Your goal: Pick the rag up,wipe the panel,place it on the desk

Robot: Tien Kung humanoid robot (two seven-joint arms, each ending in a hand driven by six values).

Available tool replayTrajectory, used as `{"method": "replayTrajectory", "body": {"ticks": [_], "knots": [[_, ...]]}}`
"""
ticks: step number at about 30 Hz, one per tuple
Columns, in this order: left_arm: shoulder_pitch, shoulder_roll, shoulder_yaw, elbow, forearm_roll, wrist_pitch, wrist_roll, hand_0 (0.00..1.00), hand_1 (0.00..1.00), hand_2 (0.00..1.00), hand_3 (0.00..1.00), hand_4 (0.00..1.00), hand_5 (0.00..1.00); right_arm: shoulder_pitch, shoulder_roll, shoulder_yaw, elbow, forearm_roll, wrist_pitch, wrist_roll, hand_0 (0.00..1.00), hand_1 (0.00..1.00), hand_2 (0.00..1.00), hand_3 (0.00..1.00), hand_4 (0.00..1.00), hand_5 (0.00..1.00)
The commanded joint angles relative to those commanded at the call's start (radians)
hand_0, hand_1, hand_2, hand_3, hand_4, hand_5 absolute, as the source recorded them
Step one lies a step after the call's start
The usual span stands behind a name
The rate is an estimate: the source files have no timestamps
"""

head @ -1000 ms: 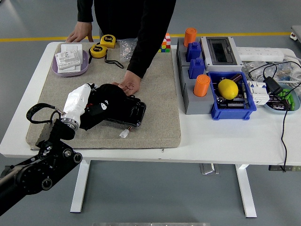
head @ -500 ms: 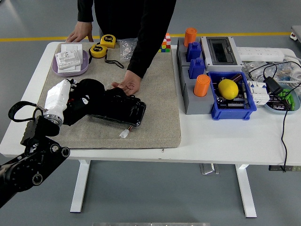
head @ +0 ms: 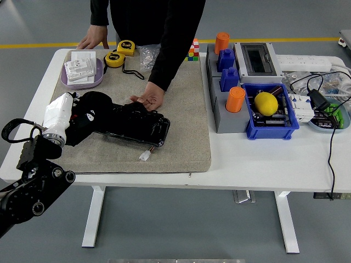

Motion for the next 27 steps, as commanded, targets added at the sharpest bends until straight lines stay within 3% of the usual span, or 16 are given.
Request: {"method": "replayTrajectory", "body": {"ticks": [14,27], "knots": [[-0.032,-0.024,0.08,-0.042,0.006,-0.013,0.024,0.243,0.14,0.512,0.443,0.151,0.002,0.004,-0.002,-0.005,-0.002,0.004,0.002,0.003,0.743,0.65,0.695,0.616,0.998,0.56],[-0.054,-0.033,0.238,-0.115,0.004,-0.024,0.049,0.243,0.142,0.515,0.445,0.157,0.002,0.007,-0.002,-0.006,-0.004,0.006,0.005,0.004,0.742,0.648,0.695,0.617,0.998,0.564]]}}
